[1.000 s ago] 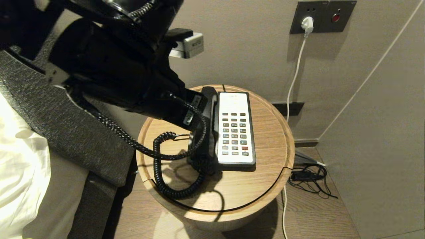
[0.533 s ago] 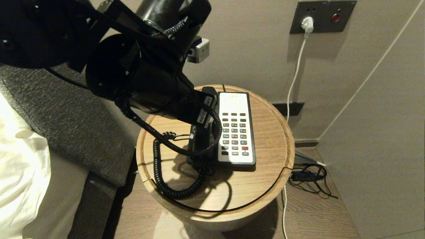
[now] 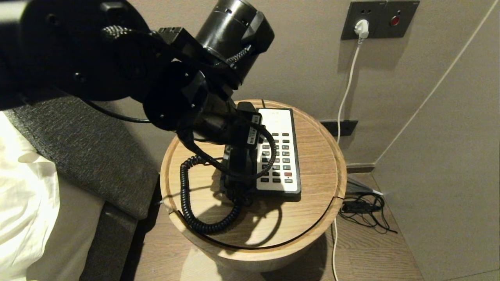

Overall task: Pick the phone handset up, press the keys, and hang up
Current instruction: Pick up the desk phone handset

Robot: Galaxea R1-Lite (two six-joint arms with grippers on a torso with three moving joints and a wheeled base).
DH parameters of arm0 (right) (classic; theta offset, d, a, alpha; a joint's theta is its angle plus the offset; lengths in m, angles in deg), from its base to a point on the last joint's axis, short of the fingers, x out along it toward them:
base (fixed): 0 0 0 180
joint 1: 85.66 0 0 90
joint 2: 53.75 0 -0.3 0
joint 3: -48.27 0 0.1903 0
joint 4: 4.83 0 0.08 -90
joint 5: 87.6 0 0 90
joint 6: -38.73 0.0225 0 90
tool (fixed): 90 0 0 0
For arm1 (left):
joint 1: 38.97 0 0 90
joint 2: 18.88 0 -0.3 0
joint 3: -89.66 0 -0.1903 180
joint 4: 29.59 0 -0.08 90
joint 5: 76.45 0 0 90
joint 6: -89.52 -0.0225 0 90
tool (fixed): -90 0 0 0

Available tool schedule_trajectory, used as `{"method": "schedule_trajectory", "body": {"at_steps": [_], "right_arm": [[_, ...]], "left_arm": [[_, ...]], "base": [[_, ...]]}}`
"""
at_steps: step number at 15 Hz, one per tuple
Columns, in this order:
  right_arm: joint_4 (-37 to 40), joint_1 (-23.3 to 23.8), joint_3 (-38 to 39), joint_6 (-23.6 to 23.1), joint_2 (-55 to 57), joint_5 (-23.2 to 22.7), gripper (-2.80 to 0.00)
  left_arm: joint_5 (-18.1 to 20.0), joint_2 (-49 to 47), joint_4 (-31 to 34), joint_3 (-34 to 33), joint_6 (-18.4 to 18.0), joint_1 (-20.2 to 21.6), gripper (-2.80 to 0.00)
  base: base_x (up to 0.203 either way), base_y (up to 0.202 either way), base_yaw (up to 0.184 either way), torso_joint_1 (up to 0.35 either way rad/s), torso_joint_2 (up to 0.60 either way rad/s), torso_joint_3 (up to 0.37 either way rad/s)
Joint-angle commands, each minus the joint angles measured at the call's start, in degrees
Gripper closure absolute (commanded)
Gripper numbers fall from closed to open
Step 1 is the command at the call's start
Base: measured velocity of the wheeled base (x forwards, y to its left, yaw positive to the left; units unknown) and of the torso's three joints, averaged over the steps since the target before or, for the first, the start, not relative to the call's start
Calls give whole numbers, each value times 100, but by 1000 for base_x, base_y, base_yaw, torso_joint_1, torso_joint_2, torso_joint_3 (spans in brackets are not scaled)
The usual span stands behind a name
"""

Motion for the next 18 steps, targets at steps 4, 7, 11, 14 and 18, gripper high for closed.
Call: {"method": "schedule_trajectory", "body": {"at_steps": [4,7,11,14,18], "right_arm": [[1,0,1,-3,-2,-2,0],[1,0,1,-3,-2,-2,0],[-1,0,1,-3,-2,-2,0],[1,0,1,-3,-2,-2,0],[1,0,1,-3,-2,-2,0]], "left_arm": [[-18,-221,16,-6,135,85,-280],[-31,-376,-11,-9,162,233,-280],[-25,-374,-20,-1,155,257,-280],[-1,-382,-20,-1,163,257,-131],[46,-437,-198,-1,163,248,0]], "base": [[0,0,0,0,0,0],[0,0,0,0,0,0],[0,0,0,0,0,0],[0,0,0,0,0,0],[0,0,0,0,0,0]]}}
